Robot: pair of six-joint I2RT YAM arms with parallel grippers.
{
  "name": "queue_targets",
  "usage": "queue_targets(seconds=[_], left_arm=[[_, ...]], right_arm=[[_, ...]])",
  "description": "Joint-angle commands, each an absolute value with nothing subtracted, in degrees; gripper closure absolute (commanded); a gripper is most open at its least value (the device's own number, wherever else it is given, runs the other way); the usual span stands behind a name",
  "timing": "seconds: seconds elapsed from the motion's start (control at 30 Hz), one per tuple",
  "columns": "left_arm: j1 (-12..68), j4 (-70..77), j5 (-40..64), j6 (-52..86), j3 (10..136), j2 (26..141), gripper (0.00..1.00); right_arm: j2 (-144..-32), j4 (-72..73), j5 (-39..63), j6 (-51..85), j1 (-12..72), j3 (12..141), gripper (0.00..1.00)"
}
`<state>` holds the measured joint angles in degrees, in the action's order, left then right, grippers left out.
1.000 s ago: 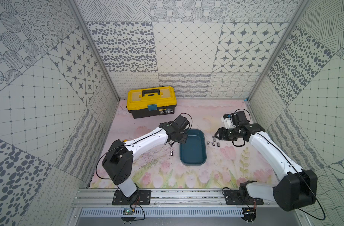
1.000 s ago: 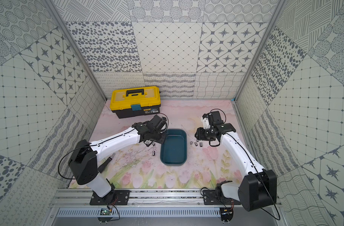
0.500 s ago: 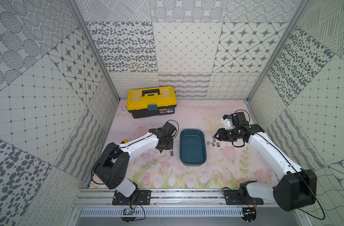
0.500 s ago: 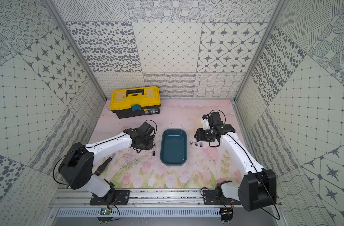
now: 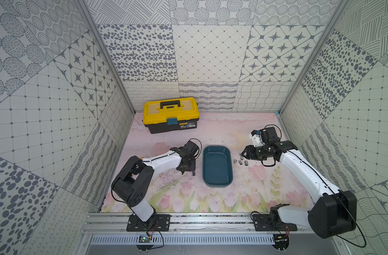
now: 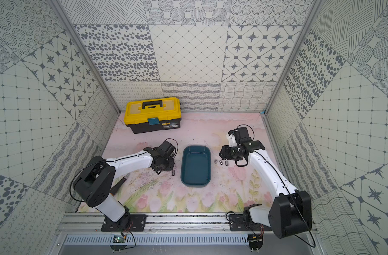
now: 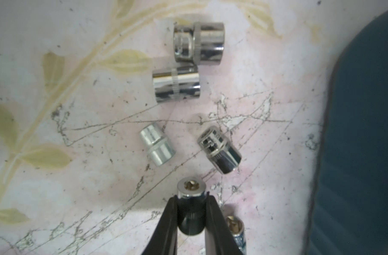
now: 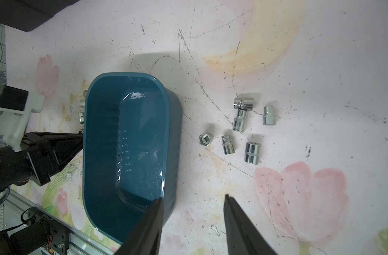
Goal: Take out the socket from the storage box
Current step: Pick up the socket head from the storage box, then place the socket head at the center of the board.
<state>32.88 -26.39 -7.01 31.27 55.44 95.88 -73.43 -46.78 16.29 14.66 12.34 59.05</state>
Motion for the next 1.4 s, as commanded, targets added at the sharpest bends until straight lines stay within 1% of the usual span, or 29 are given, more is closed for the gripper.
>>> queue_targets(seconds=[0.0,0.2,0.43,0.67,0.8,0.9,1.0,1.1,1.13,1.2,1.27,1.3,1.37], left_arm=[[32.3,-23.0,-5.4,31.2,55.2,96.8,0.81],[32.3,-23.3,-6.7,31.6,55.5,97.0,0.73],[32.3,-24.6,-8.0,31.8,55.9,95.7,0.59],[32.3,-25.3,-8.6,32.0,56.3,92.8,0.57],[32.4,-28.3,-9.5,31.6,57.3,90.6,0.56],[32.2,-29.9,-11.5,30.7,58.8,87.8,0.52],[31.0,-31.0,-14.3,29.0,60.3,84.2,0.44],[28.8,-30.4,-16.8,26.3,60.9,80.1,0.34],[27.9,-29.9,-17.9,25.2,61.0,78.8,0.30],[26.2,-28.2,-19.6,22.7,60.5,76.1,0.19],[24.2,-26.3,-23.2,21.4,59.2,73.0,0.04],[23.2,-26.0,-24.7,21.1,58.3,71.6,0.01],[20.3,-22.2,-27.4,21.0,55.4,68.6,0.01]], right_arm=[[-72.3,-45.0,16.4,15.2,12.1,58.6,0.50],[-72.3,-45.0,16.3,15.3,12.1,58.6,0.51],[-72.3,-45.0,16.3,15.5,12.1,58.7,0.51],[-72.2,-45.1,16.1,15.3,12.0,58.7,0.50],[-72.3,-45.0,15.9,15.1,12.0,58.8,0.50],[-72.0,-44.3,15.4,14.9,12.0,58.5,0.50],[-71.1,-42.2,13.4,14.5,12.0,57.6,0.50],[-70.0,-39.4,9.5,14.1,11.8,56.4,0.49],[-69.5,-37.7,7.7,14.1,11.6,55.5,0.47],[-68.5,-34.7,4.4,14.0,11.0,53.9,0.43],[-67.5,-30.5,0.7,13.9,9.9,51.2,0.39],[-67.2,-28.6,-1.0,14.0,9.4,50.2,0.37],[-66.6,-23.9,-5.0,14.1,8.1,47.3,0.32]])
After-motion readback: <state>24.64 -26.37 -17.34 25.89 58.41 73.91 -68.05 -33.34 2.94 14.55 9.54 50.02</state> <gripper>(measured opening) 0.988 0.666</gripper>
